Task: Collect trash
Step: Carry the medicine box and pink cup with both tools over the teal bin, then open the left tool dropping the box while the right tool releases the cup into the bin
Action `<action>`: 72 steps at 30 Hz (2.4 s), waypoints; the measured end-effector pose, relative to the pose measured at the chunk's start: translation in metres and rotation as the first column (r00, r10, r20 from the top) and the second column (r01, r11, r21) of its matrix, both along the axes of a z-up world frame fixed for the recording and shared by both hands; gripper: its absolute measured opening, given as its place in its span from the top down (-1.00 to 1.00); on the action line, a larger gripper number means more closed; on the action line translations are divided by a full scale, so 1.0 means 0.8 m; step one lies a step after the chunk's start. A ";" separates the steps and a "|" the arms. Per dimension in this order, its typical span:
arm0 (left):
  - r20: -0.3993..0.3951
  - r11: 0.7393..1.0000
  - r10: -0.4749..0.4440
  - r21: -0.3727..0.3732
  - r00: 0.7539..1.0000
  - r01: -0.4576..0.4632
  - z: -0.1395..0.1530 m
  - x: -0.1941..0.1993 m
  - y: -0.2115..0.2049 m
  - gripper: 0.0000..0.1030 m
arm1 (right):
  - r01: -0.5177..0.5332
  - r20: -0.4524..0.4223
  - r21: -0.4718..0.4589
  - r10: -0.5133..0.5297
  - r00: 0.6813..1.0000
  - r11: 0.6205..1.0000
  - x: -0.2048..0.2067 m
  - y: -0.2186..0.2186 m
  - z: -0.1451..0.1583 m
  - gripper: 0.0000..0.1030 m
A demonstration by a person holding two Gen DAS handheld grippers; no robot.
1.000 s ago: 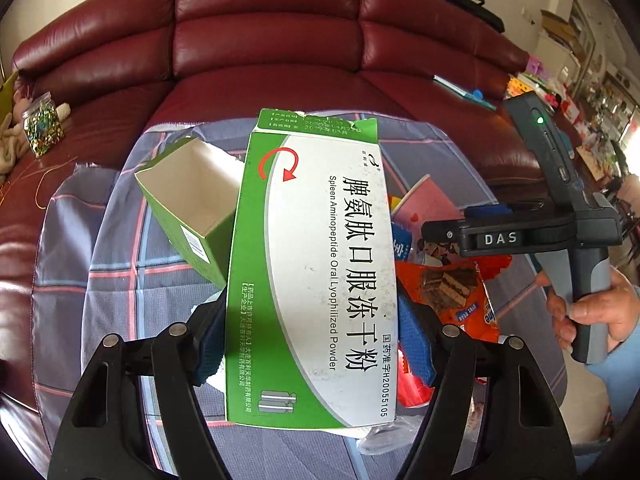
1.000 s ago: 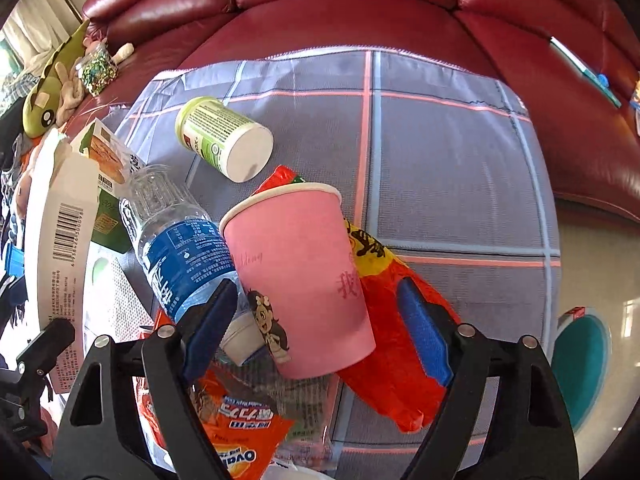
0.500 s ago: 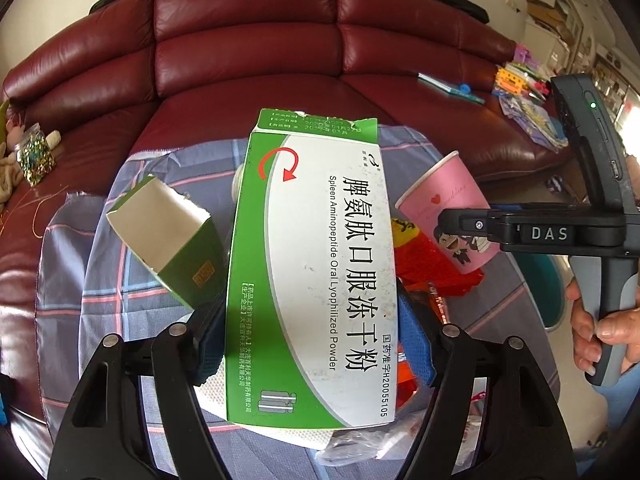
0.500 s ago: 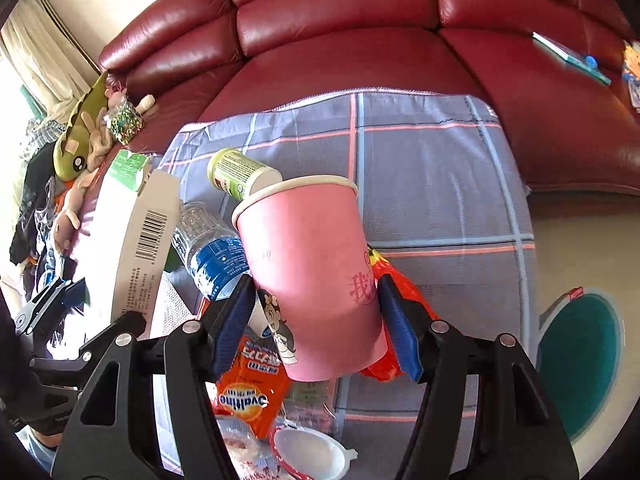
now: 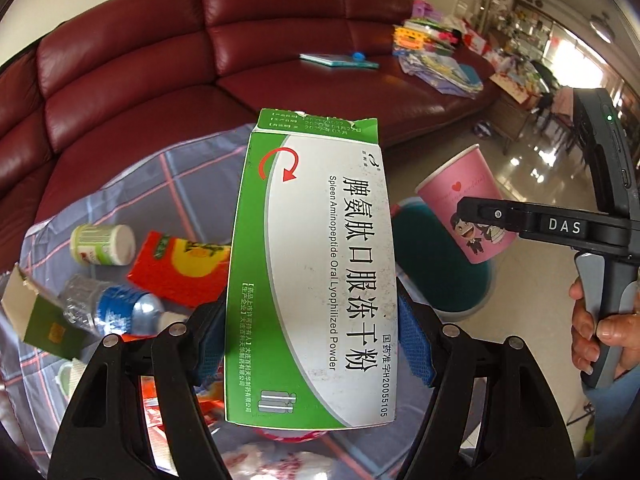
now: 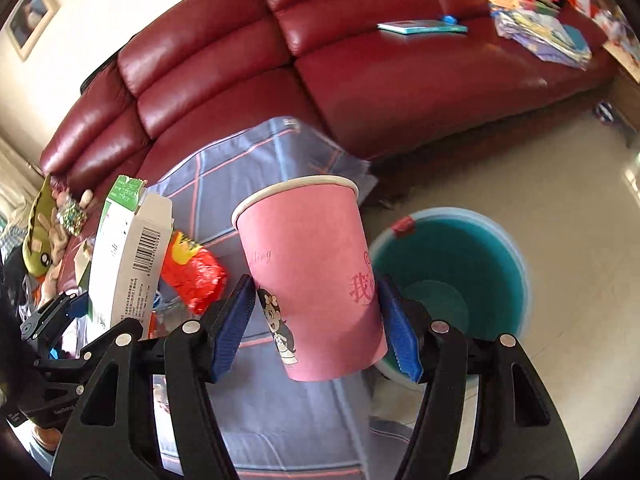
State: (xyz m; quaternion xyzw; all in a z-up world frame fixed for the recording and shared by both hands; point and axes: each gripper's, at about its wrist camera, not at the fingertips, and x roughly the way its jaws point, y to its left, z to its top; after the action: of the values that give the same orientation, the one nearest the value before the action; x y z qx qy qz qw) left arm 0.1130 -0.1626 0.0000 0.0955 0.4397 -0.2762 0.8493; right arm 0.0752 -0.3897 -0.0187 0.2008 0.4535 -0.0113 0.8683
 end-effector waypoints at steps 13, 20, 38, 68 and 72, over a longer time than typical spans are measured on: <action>-0.148 0.978 -0.186 0.066 0.971 0.197 -0.093 0.005 -0.196 -0.42 | 0.227 -0.069 0.054 -0.223 0.972 0.972 -0.070 -0.152 -0.064 -0.18; -0.191 0.969 -0.194 0.116 0.962 0.218 -0.130 0.026 -0.238 -0.45 | 0.256 -0.112 0.079 -0.247 0.963 0.963 -0.061 -0.171 -0.093 -0.18; -0.154 0.993 -0.061 0.091 0.986 0.075 -0.101 0.034 -0.167 -0.90 | 0.183 -0.184 0.092 -0.164 0.969 0.979 -0.008 -0.141 -0.128 -0.20; -0.076 0.995 0.087 0.059 0.993 -0.083 -0.043 -0.001 -0.021 -0.92 | 0.119 -0.195 -0.009 -0.118 0.974 0.993 -0.016 -0.034 -0.080 -0.70; -0.061 0.991 0.126 0.055 0.990 -0.123 -0.036 -0.006 0.023 -0.92 | 0.069 -0.187 -0.020 -0.071 0.980 0.997 -0.012 0.003 -0.069 -0.70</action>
State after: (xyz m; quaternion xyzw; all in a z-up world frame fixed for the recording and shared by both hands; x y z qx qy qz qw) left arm 0.1080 -0.1439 -0.0288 0.0807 0.4788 -0.2141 0.8476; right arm 0.0655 -0.3875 -0.0740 0.2089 0.5258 -0.0638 0.8221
